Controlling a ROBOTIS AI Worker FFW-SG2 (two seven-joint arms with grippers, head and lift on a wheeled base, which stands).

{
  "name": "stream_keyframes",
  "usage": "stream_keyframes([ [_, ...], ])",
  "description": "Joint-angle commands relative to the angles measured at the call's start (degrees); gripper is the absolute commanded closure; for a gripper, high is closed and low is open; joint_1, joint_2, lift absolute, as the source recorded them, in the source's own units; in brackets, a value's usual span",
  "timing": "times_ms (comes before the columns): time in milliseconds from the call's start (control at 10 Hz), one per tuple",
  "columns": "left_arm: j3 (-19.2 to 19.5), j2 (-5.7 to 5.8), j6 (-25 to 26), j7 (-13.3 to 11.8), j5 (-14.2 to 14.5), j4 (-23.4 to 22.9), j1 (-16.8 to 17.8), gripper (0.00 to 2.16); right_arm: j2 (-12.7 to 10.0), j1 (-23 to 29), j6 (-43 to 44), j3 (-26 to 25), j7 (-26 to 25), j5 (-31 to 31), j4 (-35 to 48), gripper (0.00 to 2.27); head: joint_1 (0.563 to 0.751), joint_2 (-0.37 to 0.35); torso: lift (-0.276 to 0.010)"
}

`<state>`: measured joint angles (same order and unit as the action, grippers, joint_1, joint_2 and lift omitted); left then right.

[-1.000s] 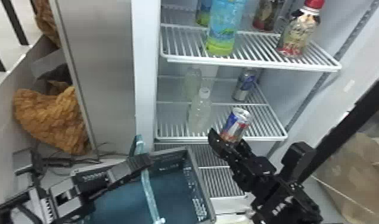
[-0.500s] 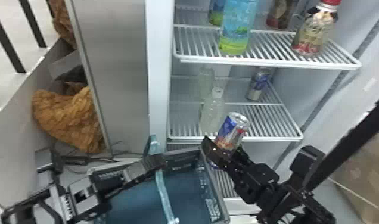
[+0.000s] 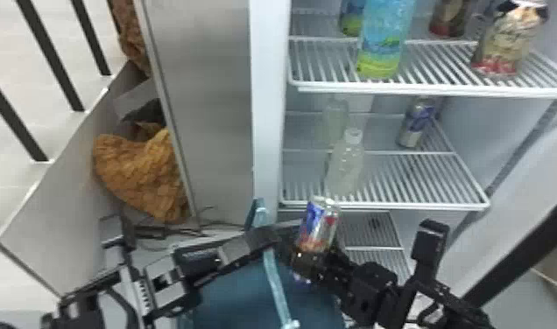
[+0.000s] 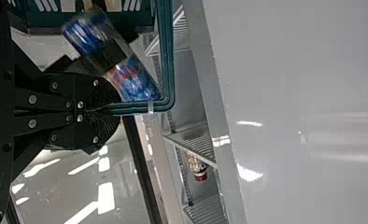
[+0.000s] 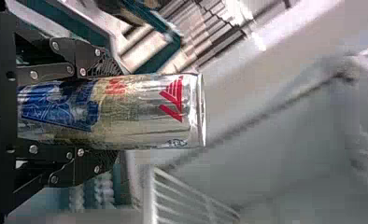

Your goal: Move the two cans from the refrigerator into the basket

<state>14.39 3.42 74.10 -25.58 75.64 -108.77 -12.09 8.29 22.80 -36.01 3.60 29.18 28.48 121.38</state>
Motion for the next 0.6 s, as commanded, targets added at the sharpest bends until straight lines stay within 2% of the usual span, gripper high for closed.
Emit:
stream_keyframes([
  [0, 0.00, -0.08, 0.00, 0.00, 0.00, 0.00, 0.00, 1.21, 0.50, -2.41, -3.36, 1.99, 1.23, 1.11, -3.04, 1.05, 0.695, -0.004, -0.219],
  [100, 0.00, -0.08, 0.00, 0.00, 0.00, 0.14, -0.14, 1.21, 0.76, -3.26, -4.34, 2.91, 2.11, 2.25, -4.45, 0.88, 0.695, 0.020, -0.219],
  [300, 0.00, -0.08, 0.00, 0.09, 0.00, 0.14, -0.28, 1.21, 0.85, -3.54, -2.79, 2.91, 2.46, 2.60, -4.73, 0.36, 0.695, 0.048, -0.219],
  [500, 0.00, -0.08, 0.00, 0.09, 0.12, 0.14, -0.28, 1.21, 0.67, -3.26, 5.50, 1.54, 2.46, 3.74, -5.72, 0.12, 0.695, 0.044, -0.219],
])
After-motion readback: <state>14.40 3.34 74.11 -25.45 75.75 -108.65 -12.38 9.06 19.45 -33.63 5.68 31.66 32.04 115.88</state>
